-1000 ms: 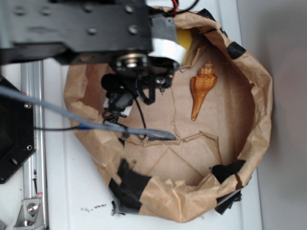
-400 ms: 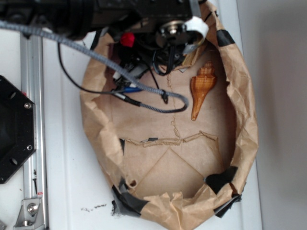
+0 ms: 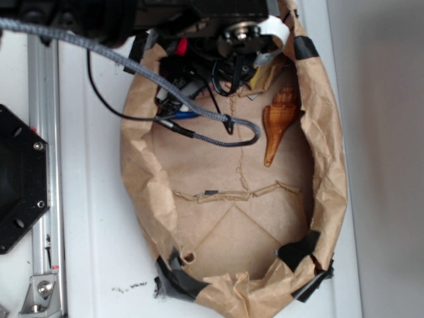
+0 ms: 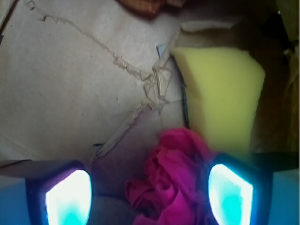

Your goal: Grab the red paper.

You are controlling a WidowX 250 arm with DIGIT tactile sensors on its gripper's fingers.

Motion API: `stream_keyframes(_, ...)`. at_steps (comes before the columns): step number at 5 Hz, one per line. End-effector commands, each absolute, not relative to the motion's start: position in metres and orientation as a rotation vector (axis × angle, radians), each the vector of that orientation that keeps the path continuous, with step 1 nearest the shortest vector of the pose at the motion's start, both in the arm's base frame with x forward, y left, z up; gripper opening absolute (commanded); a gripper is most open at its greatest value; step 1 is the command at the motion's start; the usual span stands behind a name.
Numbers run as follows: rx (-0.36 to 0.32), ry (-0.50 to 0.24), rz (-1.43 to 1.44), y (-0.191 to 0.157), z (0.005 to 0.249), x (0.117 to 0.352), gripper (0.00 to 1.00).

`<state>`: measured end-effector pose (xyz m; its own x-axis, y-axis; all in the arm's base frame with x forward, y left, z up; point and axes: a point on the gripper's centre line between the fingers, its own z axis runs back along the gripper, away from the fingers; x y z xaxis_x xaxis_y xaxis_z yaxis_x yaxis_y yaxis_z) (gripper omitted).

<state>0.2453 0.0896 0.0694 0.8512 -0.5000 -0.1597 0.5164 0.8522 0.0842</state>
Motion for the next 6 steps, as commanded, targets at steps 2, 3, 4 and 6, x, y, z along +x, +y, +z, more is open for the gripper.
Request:
stream_keyframes(2,0.093,0.157,-0.442,0.098,0.035,0.259,1.00)
stream_keyframes(3,0.047,0.187,-0.428,0.095,0.036,0.255,0.00)
stream_keyframes(4,0.047,0.179,-0.410,0.097,0.041,0.256,0.00)
stream_keyframes(6,0.047,0.159,-0.384,0.103,0.048,0.261,0.00)
